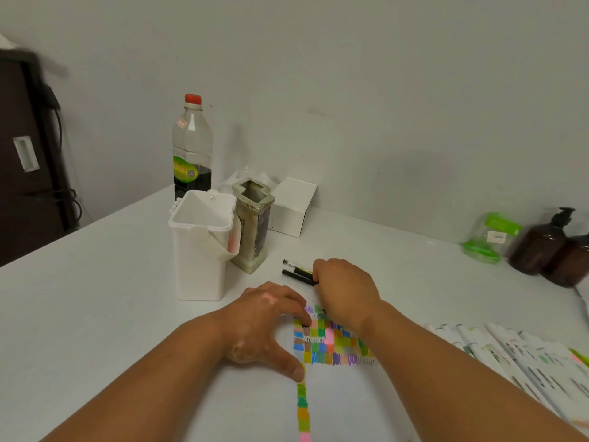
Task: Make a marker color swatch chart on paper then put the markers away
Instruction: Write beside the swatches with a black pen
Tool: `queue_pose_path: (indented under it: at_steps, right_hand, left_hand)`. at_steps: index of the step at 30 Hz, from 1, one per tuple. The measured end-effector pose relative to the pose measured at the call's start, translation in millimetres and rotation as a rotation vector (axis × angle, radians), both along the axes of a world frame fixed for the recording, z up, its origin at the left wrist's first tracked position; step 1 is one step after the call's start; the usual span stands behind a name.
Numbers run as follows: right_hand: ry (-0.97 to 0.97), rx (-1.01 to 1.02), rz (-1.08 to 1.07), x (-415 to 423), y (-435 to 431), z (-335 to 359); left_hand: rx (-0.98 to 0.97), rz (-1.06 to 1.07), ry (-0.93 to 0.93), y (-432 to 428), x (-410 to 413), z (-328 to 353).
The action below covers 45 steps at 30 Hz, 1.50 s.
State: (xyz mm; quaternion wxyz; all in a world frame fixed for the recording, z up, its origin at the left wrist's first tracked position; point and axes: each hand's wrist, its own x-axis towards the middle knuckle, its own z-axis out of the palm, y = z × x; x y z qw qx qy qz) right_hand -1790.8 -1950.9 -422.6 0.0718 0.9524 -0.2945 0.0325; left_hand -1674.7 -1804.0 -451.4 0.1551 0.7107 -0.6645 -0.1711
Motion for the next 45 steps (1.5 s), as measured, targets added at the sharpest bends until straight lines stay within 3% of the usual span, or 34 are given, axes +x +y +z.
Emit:
queue_pose_path:
  at_steps: [4,7,11,14,16,23,32,35,39,42,45]
  right_hand:
    - [-0.194,0.032,0.035,-16.4,2.5,28.5]
    - [-0.442,0.316,-0.052,-47.2,10.8,44.8]
    - [-0.844,0.874,-0.198,-97.4,33.4,34.0]
    - [-1.064,1.057,-0.219,-115.2,48.1,11.1]
    - [-1.128,1.097,-0.166,-117.8,52.5,0.6]
    - [-1.048,1.06,0.014,-115.2,57.7,-8.7]
    - [-1.062,1.065,0.075,-117.3,58.3,-10.8]
    - [-1.21,1.019,-0.019,-117.4,55.7,-7.9]
    - [-1.383,1.233,-0.127,-123.5,50.4,-2.5]
    - [-1.223,1.353,-0.085,-118.5,60.9,-3.1]
    - [-0.975,1.14,-0.081,-109.8,71.2,-7.5]
  left_hand:
    - [-0.001,0.005,-0.007,0.7,-1.9,2.7]
    - [-0.003,0.003,-0.001,2.4,-4.6,4.6]
    - [-0.11,0.045,0.048,4.2,-15.3,11.6]
    - [-0.279,0.04,0.113,4.1,-29.9,17.6]
    - [-0.294,-0.011,0.213,3.8,-42.6,19.9]
    - [-0.302,-0.061,0.32,0.9,-63.8,16.6]
    - [-0.341,-0.085,0.221,-0.7,-67.2,16.7]
    - [-0.321,-0.052,0.195,1.4,-58.2,17.4]
    - [-0.255,0.078,0.14,5.9,-29.7,17.5]
    - [-0.163,0.085,0.081,7.8,-20.3,16.9]
    - [-0.122,0.081,0.091,7.6,-18.4,15.2]
